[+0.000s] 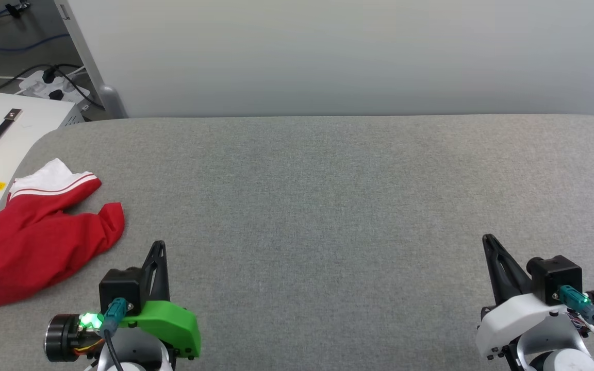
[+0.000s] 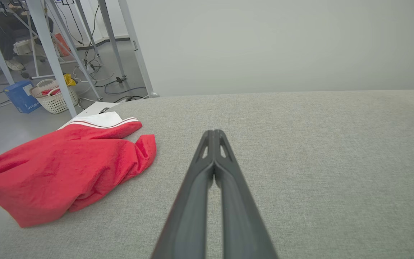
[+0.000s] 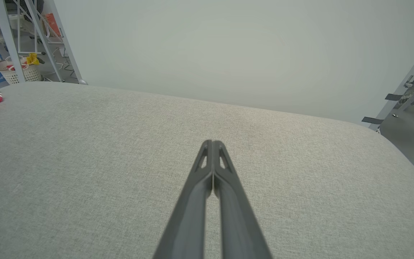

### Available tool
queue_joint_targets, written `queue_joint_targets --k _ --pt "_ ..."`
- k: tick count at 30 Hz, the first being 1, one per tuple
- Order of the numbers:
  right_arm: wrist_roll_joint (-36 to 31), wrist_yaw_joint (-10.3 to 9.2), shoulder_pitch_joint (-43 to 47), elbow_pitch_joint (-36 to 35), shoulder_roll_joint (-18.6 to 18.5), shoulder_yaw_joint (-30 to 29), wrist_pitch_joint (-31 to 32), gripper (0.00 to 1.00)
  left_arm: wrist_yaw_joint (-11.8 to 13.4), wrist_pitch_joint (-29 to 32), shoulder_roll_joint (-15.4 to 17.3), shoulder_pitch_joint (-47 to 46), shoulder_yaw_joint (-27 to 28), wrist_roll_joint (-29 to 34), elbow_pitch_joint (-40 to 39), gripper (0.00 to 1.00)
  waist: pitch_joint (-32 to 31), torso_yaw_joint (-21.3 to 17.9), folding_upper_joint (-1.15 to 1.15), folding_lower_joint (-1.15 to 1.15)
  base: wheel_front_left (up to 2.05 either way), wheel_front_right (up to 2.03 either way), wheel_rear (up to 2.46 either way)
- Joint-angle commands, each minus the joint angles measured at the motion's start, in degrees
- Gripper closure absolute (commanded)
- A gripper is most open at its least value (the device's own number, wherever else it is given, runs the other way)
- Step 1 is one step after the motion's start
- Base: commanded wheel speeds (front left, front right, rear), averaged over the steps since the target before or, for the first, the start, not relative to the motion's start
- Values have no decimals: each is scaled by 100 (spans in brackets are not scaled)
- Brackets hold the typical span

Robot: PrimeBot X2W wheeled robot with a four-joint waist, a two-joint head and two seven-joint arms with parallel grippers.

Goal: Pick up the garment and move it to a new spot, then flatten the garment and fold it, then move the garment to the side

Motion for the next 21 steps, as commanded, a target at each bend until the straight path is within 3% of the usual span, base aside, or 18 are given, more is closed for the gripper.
queue_joint_targets --k 1,17,18,21 --pt "-57 -5 -94 12 2 7 16 100 19 -4 -27 -100 7 54 -13 100 0 0 0 0 0 0 0" --pt "-57 -5 -94 12 2 7 16 100 19 -4 -27 -100 7 54 -13 100 0 0 0 0 0 0 0" --pt "0 -1 0 0 0 0 0 0 0 0 0 0 0 0 0 0 0 0 0 0 0 0 0" --pt "3 0 2 0 0 -1 0 0 0 1 1 7 -1 -2 2 0 0 0 0 0 0 0 0"
